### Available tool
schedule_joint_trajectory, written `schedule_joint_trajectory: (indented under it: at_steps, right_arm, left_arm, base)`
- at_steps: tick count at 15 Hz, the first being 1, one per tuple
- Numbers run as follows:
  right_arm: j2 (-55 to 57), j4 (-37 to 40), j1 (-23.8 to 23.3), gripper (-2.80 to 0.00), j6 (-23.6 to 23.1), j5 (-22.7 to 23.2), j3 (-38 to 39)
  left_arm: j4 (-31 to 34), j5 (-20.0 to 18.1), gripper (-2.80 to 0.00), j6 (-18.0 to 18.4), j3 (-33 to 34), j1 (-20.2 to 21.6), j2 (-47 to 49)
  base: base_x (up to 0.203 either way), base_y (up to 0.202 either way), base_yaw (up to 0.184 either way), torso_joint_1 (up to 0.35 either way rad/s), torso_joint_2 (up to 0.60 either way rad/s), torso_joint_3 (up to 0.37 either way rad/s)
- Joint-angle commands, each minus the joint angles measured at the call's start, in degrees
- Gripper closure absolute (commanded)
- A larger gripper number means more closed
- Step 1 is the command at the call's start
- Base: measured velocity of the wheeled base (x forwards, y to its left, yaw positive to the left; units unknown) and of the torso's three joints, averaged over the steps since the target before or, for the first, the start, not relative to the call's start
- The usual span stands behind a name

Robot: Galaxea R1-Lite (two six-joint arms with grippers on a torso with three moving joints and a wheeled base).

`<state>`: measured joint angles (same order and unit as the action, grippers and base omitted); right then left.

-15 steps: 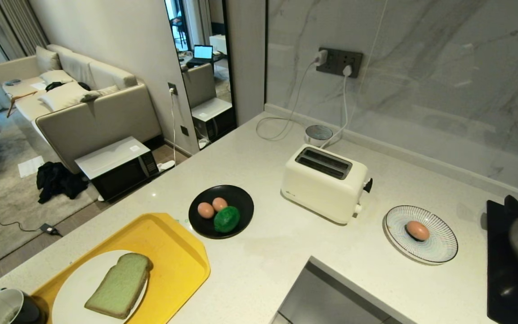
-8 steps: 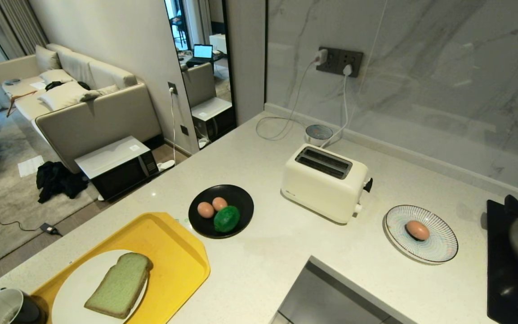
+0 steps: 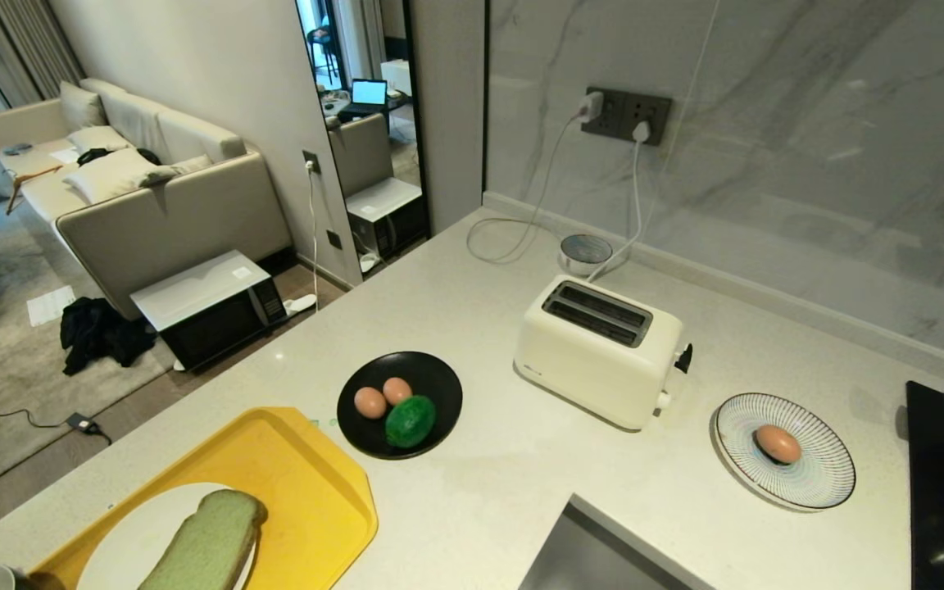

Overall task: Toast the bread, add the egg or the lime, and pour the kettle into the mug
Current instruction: Pick up the egg

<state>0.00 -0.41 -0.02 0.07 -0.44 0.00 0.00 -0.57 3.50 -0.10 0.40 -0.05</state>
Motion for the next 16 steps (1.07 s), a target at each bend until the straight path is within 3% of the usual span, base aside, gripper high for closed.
schedule_joint_trajectory:
  at_steps: [1,7,10,16]
  right_arm:
    - [0.09,-0.02,0.02,0.00,0.05,0.00,0.00]
    - [0.75,2.11,0.02,0.00,-0.48,0.12,-2.36]
    - [11.36,11.65,0.08,0.00,-0.12,-0.03,-16.45]
    - [52.40,27.71,-0.21,0.00,-0.55,-1.80,-47.13]
  left_arm:
    - [0.00,-0.04,0.00,0.02,0.01,0.04,-0.04]
    - [0.00,0.04,0.00,-0.10,0.01,0.04,0.00]
    - [-0.09,0.22,0.00,-0.46,0.01,0.04,-0.01]
    - [-0.18,-0.22,0.00,-0.07,0.01,0.04,0.05]
  base:
    - [0.000,0.000,0.000,0.000,0.00,0.000]
    - [0.000,0.000,0.000,0.000,0.00,0.000]
    - [0.000,0.000,0.000,0.000,0.00,0.000]
    - [0.000,0.000,0.000,0.000,0.00,0.000]
